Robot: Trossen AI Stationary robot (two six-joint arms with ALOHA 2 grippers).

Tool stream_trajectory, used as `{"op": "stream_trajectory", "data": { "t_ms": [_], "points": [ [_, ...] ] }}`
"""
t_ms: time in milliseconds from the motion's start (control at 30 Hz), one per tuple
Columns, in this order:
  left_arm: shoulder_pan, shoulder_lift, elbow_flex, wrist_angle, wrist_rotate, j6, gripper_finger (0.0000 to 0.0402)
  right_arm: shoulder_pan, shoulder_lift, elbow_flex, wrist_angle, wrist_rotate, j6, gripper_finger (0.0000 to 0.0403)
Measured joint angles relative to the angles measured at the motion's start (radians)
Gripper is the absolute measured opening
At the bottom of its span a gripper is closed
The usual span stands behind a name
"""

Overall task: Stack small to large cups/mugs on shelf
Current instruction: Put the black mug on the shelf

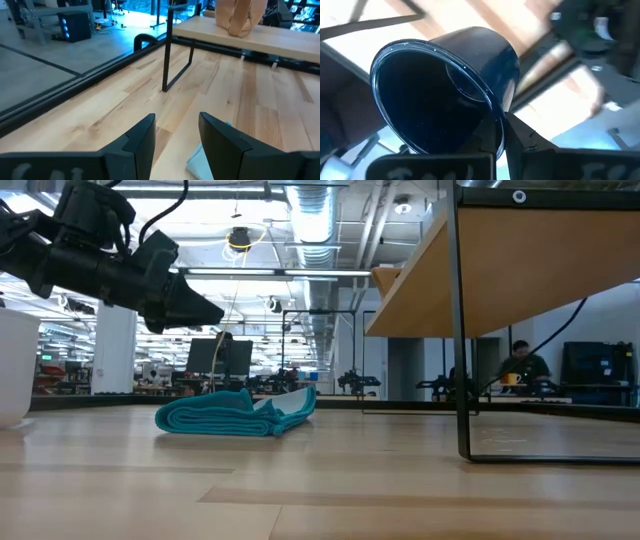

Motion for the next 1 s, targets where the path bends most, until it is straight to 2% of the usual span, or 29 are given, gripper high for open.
{"op": "stream_trajectory", "data": {
  "t_ms": [100, 367, 1000],
  "points": [
    [0.000, 0.000, 0.000, -0.004, 0.000, 0.000, 0.0142, 0.000, -0.006, 0.045, -0.017, 0.008, 0.011, 0.0029],
    [0.000, 0.000, 0.000, -0.004, 0.000, 0.000, 0.0142, -0.001, -0.042, 0.087, -0.018, 0.154, 0.011, 0.0029],
    [0.000, 0.000, 0.000, -0.059, 0.027, 0.000, 0.0142, -0.140, -0.124, 0.087, -0.019, 0.198, -0.071, 0.0028]
  ]
}}
